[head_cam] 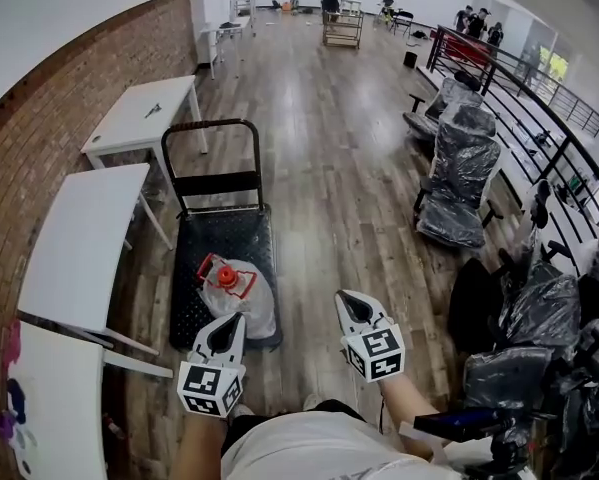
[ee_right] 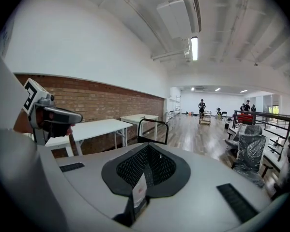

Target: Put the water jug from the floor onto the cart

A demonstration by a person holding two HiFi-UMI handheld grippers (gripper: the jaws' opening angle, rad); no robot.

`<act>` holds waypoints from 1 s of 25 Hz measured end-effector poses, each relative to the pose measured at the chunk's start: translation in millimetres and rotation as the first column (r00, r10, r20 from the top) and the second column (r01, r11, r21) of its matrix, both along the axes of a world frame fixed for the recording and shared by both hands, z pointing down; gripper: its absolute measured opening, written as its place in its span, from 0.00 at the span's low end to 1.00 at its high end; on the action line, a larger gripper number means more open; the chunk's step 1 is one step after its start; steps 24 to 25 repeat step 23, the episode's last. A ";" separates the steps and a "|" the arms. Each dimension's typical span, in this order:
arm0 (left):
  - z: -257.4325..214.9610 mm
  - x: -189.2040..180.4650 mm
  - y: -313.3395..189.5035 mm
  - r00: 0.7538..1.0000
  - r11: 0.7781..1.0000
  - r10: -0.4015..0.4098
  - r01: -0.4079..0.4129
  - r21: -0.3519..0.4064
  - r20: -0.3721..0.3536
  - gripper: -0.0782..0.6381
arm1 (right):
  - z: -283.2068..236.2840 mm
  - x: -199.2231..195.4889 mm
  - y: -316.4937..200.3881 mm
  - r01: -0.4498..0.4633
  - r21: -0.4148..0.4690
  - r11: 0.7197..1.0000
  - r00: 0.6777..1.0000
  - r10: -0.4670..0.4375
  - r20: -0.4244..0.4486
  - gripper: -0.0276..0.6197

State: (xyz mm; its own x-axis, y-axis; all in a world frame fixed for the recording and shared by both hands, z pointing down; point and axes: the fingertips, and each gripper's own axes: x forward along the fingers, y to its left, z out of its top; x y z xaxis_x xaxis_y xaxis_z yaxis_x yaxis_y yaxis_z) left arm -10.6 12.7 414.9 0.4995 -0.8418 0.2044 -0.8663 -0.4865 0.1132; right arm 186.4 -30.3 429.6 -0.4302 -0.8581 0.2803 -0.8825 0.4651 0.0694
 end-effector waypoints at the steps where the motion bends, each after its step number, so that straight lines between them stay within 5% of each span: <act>1: -2.3 -4.2 -0.2 1.000 1.000 0.006 -0.005 0.005 -0.007 0.11 | -2.7 -4.9 -0.7 -0.001 0.002 1.000 1.000 0.001 -0.002 0.05; 11: -7.9 -96.5 6.3 0.999 0.998 -0.047 0.047 0.029 0.011 0.11 | -18.2 -106.9 5.4 0.084 0.024 0.996 0.996 -0.083 -0.009 0.05; 25: -9.7 -103.1 2.6 1.000 0.999 -0.002 0.003 0.034 -0.009 0.11 | -10.9 -122.2 9.9 0.073 0.008 0.997 0.997 -0.073 -0.021 0.05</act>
